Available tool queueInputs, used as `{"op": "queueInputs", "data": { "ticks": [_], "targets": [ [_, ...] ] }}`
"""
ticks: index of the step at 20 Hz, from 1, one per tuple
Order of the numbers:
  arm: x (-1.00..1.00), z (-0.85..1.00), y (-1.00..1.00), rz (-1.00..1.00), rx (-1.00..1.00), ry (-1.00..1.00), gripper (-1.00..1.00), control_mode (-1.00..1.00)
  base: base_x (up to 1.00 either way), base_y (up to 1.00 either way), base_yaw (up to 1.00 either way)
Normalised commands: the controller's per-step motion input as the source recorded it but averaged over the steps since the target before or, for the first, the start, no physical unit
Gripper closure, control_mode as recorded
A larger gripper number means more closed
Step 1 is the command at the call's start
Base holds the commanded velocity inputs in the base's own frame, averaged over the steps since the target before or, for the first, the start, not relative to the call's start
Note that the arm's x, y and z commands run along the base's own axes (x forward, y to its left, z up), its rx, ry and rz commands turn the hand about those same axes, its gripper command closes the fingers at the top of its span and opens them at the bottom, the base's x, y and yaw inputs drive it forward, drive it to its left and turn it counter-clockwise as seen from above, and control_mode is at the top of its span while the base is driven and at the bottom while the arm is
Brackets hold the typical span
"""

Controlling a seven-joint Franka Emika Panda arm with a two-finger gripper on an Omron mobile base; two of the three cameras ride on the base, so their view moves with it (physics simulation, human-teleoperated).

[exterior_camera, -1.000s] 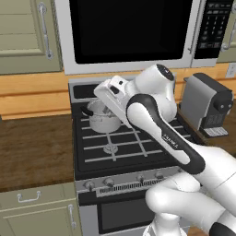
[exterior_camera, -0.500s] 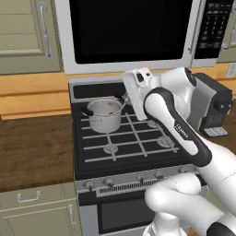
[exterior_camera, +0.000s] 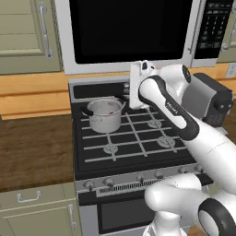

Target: Put the lime and bell pepper in the pot. Retrieve the spatula and lightly stir the vegetables in the pot.

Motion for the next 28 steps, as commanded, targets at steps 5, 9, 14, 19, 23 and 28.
{"op": "queueInputs", "data": {
  "ticks": [5, 9, 14, 19, 23, 28],
  "targets": [
    [0.22, -0.14, 0.0, 0.04, 0.47, 0.01, 1.0, -1.0, 0.0, 0.0, 0.0],
    [0.23, -0.29, 0.03, 0.06, 0.36, -0.01, 1.0, -1.0, 0.0, 0.0, 0.0],
    [0.58, 0.02, 0.03, 0.01, 0.27, 0.01, 1.0, -1.0, 0.0, 0.0, 0.0],
    [0.8, 0.0, 0.0, 0.0, 0.19, 0.09, 1.0, -1.0, 0.0, 0.0, 0.0],
    [0.78, -0.2, 0.0, 0.0, 0.03, 0.0, 1.0, -1.0, 0.0, 0.0, 0.0],
    [0.57, -0.06, 0.0, 0.0, 0.02, -0.01, 1.0, -1.0, 0.0, 0.0, 0.0]
  ]
}}
